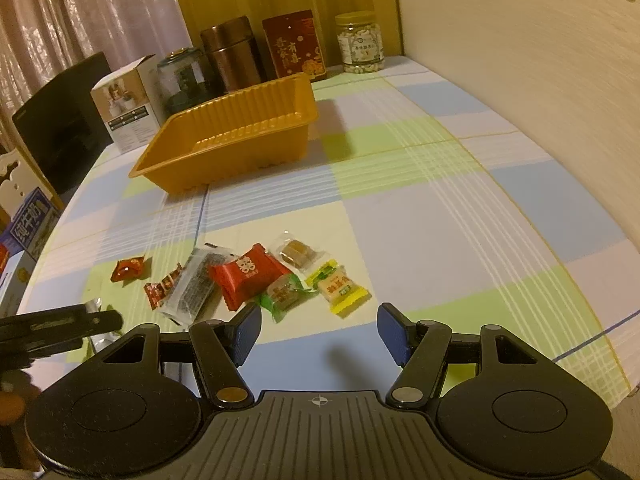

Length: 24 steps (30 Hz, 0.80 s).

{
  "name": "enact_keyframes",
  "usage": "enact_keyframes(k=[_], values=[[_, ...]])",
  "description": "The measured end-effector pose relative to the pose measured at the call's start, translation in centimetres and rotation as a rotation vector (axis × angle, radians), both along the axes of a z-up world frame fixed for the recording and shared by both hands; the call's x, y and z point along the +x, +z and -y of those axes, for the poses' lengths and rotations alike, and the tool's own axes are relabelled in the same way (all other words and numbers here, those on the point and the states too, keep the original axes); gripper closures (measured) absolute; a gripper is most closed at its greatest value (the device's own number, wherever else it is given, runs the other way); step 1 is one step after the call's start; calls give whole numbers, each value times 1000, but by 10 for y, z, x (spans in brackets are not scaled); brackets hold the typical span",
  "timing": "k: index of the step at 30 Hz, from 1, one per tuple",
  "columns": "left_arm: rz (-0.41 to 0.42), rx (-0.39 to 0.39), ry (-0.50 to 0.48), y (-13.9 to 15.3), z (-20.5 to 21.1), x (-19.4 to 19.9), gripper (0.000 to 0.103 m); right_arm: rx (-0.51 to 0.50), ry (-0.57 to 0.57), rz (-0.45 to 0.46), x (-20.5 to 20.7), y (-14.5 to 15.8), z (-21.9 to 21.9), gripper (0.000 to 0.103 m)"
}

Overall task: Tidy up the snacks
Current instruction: 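Lower the left tool onto the white foil packet and close it, then lift the white foil packet with the left tool while the right tool grasps a yellow packet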

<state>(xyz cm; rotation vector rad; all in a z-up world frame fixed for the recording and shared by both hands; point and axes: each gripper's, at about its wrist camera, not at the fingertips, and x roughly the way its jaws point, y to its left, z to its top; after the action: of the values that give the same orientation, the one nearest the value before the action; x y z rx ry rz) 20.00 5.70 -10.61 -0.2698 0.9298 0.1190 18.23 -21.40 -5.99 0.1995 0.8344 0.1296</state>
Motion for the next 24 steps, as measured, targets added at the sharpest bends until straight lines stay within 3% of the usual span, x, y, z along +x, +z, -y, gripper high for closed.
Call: enact_keyframes(k=[3, 6, 10, 17, 19, 21, 24], values=[[-5, 82, -75, -3, 11, 3, 51, -3, -13, 0, 1, -1, 5, 39], [-8, 136, -154, -5, 13, 1, 58, -2, -26, -6, 3, -3, 10, 39], [-7, 142, -238, -3, 4, -6, 58, 8, -28, -11, 3, -5, 10, 39], [21, 148, -227, -6, -6, -18, 60, 13, -8, -14, 2, -7, 1, 39], [31, 147, -243, -6, -3, -18, 63, 8, -4, -14, 1, -8, -1, 39], [36, 155, -263, -6, 2, -16, 73, 1, -5, -13, 1, -9, -1, 39], [35, 168, -283, -7, 7, -13, 75, -12, -6, -11, 2, -11, 0, 39]])
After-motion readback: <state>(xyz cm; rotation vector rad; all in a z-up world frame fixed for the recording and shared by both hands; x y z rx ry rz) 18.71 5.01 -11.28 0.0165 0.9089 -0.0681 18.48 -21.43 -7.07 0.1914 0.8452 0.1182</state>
